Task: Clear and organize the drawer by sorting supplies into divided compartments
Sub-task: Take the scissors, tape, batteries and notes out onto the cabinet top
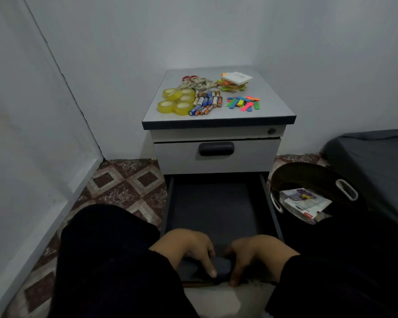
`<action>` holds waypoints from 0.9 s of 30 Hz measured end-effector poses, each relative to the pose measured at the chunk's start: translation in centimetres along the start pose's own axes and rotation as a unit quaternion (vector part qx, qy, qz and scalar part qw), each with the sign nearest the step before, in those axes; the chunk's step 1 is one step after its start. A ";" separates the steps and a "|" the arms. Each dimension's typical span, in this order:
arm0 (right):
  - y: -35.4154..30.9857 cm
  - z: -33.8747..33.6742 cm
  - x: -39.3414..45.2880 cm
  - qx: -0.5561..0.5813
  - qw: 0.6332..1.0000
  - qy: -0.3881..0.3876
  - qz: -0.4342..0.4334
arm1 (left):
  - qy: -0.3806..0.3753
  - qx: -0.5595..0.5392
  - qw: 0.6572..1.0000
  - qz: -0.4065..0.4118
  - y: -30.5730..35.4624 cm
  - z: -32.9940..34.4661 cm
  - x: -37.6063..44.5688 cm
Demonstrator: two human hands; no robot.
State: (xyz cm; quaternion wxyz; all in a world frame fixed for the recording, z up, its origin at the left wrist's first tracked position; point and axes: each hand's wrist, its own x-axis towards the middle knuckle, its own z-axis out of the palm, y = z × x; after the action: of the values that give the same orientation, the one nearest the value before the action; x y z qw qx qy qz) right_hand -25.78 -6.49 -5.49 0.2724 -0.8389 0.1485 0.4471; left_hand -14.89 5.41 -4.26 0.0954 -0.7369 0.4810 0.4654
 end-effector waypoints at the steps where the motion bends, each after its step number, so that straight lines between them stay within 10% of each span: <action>1: -0.1 0.0 -0.1 -0.007 1.000 0.007 -0.002 | -0.001 0.004 1.000 0.000 0.1 0.1 0.0; 17: 1.0 -0.7 -0.3 -0.054 0.981 0.170 -0.072 | 0.056 0.022 0.998 0.010 -0.4 -0.6 1.0; 27: 1.1 -2.1 0.7 -0.127 0.892 0.434 -0.015 | 0.374 0.132 0.917 -0.038 -1.0 -1.4 2.8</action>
State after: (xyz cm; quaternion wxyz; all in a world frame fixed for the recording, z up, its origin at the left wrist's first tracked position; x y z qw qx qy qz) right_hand -24.53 -8.66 -5.44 0.0787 -0.9789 0.1818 0.0496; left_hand -13.01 3.39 -6.00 0.0226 -0.8558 0.5099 0.0836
